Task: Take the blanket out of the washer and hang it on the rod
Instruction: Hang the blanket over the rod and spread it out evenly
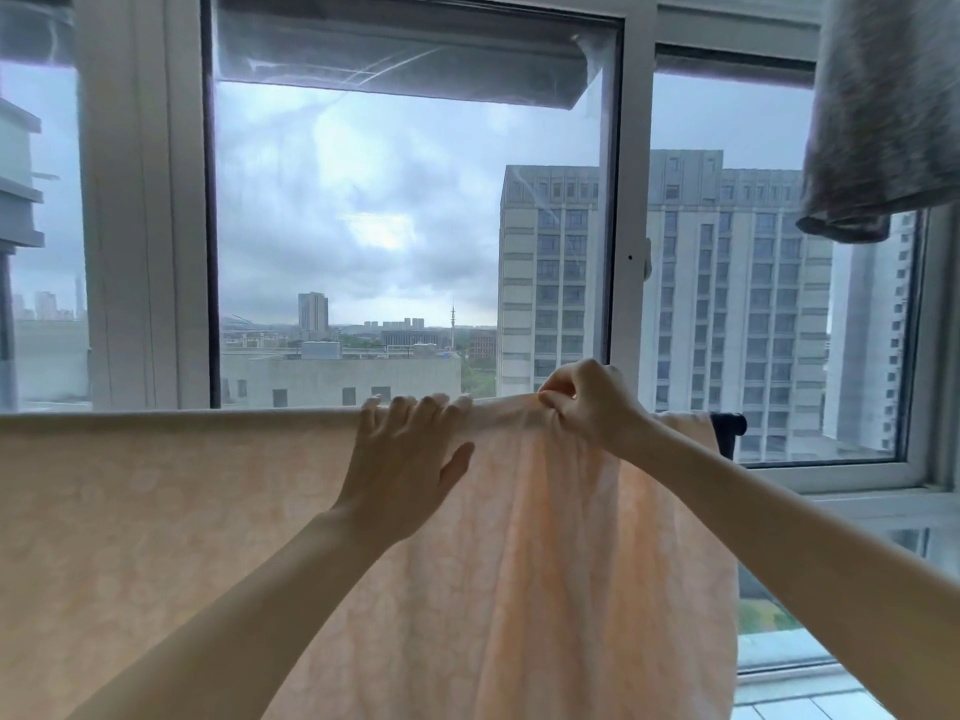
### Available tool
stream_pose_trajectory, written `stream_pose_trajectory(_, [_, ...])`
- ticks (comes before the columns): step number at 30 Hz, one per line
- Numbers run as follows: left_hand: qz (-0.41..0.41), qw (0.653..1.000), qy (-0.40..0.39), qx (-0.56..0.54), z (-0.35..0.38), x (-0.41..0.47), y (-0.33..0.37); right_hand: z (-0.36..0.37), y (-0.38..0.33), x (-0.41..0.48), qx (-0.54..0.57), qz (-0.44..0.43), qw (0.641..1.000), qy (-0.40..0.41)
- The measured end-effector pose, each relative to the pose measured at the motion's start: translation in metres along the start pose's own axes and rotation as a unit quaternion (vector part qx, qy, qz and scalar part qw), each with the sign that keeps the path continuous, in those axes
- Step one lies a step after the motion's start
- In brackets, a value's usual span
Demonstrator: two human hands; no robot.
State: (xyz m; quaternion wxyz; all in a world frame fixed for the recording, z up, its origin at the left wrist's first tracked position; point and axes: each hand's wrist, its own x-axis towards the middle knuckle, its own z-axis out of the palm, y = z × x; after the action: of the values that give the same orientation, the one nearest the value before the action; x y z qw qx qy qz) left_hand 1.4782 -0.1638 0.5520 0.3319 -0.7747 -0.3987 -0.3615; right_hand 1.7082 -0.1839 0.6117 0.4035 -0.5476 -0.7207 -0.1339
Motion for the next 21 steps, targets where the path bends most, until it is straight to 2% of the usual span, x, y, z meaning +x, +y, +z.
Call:
stream_pose_trajectory(13, [0.001, 0.999, -0.006, 0.039, 0.011, 0.02, 0.028, -0.028, 0.016, -0.022, 0.052, 0.017, 0.998, -0.012])
stream_pose_trajectory(18, [-0.002, 0.999, -0.005, 0.037, 0.015, 0.02, 0.026, -0.037, 0.035, -0.034, 0.035, 0.0, 0.996, -0.08])
stream_pose_trajectory(21, [0.0, 0.999, -0.003, 0.038, 0.015, 0.02, 0.027, -0.029, 0.038, -0.037, 0.0, -0.018, 0.998, -0.064])
